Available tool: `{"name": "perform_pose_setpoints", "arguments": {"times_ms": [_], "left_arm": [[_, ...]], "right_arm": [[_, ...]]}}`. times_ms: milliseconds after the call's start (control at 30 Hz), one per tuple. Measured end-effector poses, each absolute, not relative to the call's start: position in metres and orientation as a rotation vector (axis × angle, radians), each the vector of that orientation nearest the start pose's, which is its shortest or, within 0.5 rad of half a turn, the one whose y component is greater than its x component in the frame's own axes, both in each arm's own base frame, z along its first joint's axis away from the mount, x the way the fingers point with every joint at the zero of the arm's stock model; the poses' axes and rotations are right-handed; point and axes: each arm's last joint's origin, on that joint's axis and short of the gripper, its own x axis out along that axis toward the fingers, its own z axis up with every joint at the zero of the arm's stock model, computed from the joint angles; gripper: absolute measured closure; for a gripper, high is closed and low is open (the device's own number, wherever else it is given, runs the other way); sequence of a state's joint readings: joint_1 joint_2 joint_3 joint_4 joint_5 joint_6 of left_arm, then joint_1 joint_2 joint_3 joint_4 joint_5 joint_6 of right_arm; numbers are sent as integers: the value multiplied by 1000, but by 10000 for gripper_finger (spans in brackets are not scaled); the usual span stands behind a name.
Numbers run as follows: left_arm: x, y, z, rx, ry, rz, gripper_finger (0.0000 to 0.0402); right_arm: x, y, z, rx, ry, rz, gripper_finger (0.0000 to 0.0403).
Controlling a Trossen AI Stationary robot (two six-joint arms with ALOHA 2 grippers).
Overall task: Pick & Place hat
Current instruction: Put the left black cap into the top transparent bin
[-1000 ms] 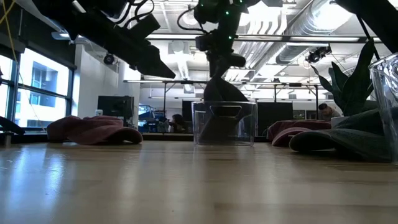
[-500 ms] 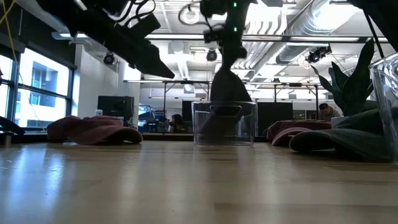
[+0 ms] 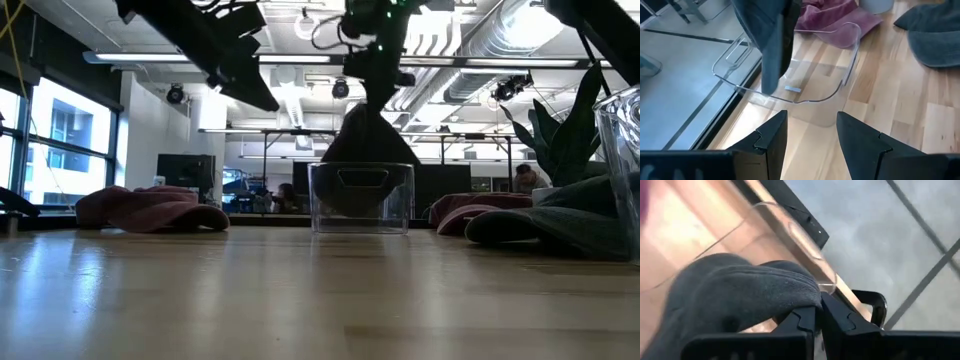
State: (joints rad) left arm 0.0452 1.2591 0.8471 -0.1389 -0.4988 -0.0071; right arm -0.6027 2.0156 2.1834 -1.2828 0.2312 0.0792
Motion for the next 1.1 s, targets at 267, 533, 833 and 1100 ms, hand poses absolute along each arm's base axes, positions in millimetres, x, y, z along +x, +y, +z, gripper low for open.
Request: {"name": "perform_pose_setpoints", "arguments": {"times_ms": [267,533,833,1100], "left_arm": [[266,26,262,119,549,533,238],[264,26,259,124,587,533,238],[262,26,256,116,618,542,238],[261,26,255,122,634,543,238]], "right_arm": [[332,-277,336,373,1013,-740,361],[344,-281,334,390,897,-565,326],[352,-283,328,322,895,-676,239],[351,-283,328,204,958,-699,191]]}}
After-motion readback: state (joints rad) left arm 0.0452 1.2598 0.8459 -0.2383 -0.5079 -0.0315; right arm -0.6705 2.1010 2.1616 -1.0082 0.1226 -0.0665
